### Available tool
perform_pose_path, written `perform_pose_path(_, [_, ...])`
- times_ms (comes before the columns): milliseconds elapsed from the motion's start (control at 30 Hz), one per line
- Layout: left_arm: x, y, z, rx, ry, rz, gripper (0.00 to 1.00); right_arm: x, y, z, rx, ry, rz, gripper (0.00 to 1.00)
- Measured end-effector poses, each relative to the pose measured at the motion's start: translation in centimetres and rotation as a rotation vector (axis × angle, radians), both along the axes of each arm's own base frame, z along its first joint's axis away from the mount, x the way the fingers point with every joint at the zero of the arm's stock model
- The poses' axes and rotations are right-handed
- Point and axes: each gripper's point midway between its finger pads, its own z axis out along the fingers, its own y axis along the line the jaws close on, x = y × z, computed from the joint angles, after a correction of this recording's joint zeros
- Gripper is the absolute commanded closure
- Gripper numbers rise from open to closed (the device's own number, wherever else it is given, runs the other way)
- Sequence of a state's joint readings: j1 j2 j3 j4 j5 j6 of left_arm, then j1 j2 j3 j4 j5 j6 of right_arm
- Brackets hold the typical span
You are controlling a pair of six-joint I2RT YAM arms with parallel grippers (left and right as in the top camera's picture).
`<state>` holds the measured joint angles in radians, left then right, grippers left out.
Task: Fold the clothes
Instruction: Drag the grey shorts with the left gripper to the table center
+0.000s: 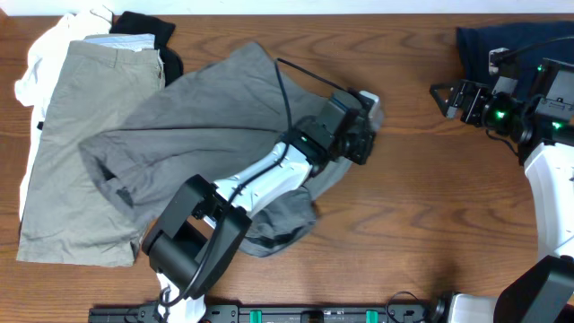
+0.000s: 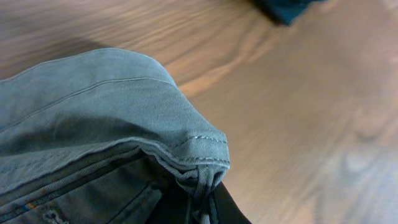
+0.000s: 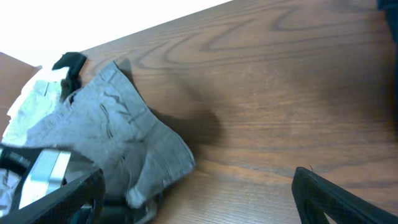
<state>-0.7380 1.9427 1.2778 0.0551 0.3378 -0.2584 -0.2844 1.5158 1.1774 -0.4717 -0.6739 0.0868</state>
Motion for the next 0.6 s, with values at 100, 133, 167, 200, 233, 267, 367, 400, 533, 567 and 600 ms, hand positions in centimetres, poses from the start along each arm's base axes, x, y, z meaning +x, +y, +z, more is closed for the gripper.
perform_pose_path(100, [-0.4,-1.5,1.1,-0.048,-0.03,-0.022,0.94,0.0,-0.3,0.0,-0.002,-0.002,-0.006,0.05])
perform_pose_path(133, [-0.6,-1.8,1.3,-0.057,-0.031,-0.029,0.87,0.0,-0.5,0.0,-0.004,-0.002,-0.008,0.04])
perform_pose_path(167, [-0.8,-2.0,1.4,-0.062,-0.03,-0.037,0.66,0.0,-0.6,0.0,-0.006,-0.004,-0.009,0.04])
perform_pose_path(200, [-1.0,-2.1,1.4,-0.065,-0.022,-0.04,0.51,0.0,-0.6,0.0,-0.007,-0.005,-0.01,0.03])
perform_pose_path(233, [-1.3,-2.1,1.3,-0.064,-0.011,-0.041,0.38,0.0,-0.7,0.0,-0.008,-0.005,-0.009,0.03])
perform_pose_path(267, [-1.4,-2.0,1.3,-0.059,-0.002,-0.043,0.27,0.0,-0.7,0.0,-0.011,-0.006,-0.009,0.03])
perform_pose_path(367, [-1.5,-0.6,2.0,-0.04,0.025,-0.027,0.11,0.0,-0.8,0.0,-0.015,-0.007,-0.008,0.01])
perform_pose_path(400, [-1.2,0.3,3.1,-0.046,0.027,-0.011,0.08,0.0,-0.8,-0.1,-0.018,-0.006,-0.009,0.01])
perform_pose_path(533, [1.1,5.9,9.7,-0.098,-0.029,0.1,0.02,-0.1,-0.9,-0.2,-0.025,-0.001,-0.014,0.01])
perform_pose_path(567, [1.6,7.6,11.3,-0.106,-0.045,0.135,0.02,-0.1,-0.8,-0.4,-0.025,0.005,-0.012,0.01])
perform_pose_path(600, [2.0,9.7,13.0,-0.118,-0.065,0.175,0.02,-0.2,-0.6,-0.5,-0.024,0.013,-0.009,0.01])
